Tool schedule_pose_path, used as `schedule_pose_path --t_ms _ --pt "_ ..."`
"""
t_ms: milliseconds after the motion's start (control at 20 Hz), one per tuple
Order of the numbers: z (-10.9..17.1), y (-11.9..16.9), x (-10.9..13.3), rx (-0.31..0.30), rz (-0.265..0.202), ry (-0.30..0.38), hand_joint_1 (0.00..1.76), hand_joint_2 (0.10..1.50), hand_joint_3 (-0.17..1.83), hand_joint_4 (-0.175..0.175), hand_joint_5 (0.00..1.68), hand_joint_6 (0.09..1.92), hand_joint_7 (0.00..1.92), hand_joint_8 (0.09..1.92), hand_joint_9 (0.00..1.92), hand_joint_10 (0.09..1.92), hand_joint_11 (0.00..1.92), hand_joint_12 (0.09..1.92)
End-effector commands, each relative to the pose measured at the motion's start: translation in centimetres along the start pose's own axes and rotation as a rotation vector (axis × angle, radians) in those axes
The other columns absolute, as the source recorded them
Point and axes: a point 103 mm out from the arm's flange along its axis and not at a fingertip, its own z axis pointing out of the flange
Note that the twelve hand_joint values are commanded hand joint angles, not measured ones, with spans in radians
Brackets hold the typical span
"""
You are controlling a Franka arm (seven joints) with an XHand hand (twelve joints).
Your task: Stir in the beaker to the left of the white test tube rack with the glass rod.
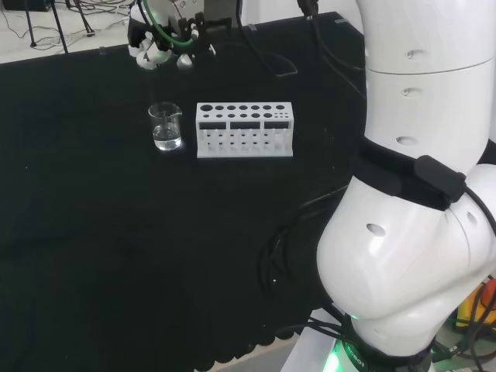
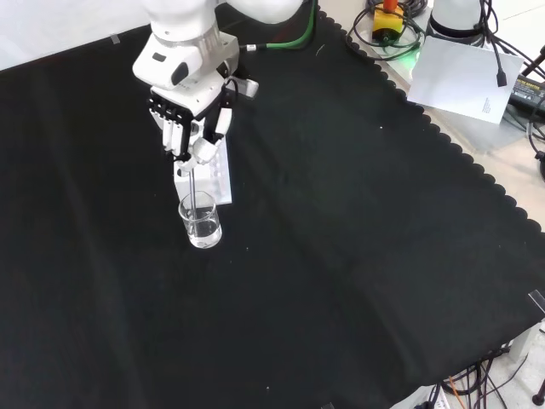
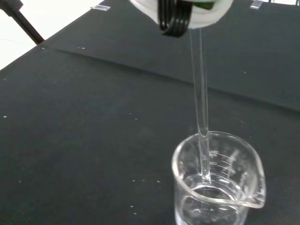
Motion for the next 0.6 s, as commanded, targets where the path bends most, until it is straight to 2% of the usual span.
schedule_pose_path --t_ms 50,200,350,600 --pt "0.4 -1.6 -3.0 0.018 0.054 -0.006 1.3 0.85 0.44 -0.175 1.13 0.54 1.1 1.2 1.75 0.77 1.71 0.76" --pt "0.4 -2.4 -2.9 0.02 0.059 -0.006 1.3 0.85 0.44 -0.175 1.13 0.54 1.1 1.2 1.75 0.77 1.71 0.76" --pt "0.5 -2.9 -1.6 0.023 0.047 -0.007 1.3 0.85 0.44 -0.175 1.13 0.55 1.1 1.2 1.75 0.77 1.71 0.76" --pt "-0.2 -2.4 2.2 0.016 -0.002 -0.018 1.3 0.85 0.44 -0.175 1.13 0.55 1.1 1.2 1.75 0.77 1.71 0.76"
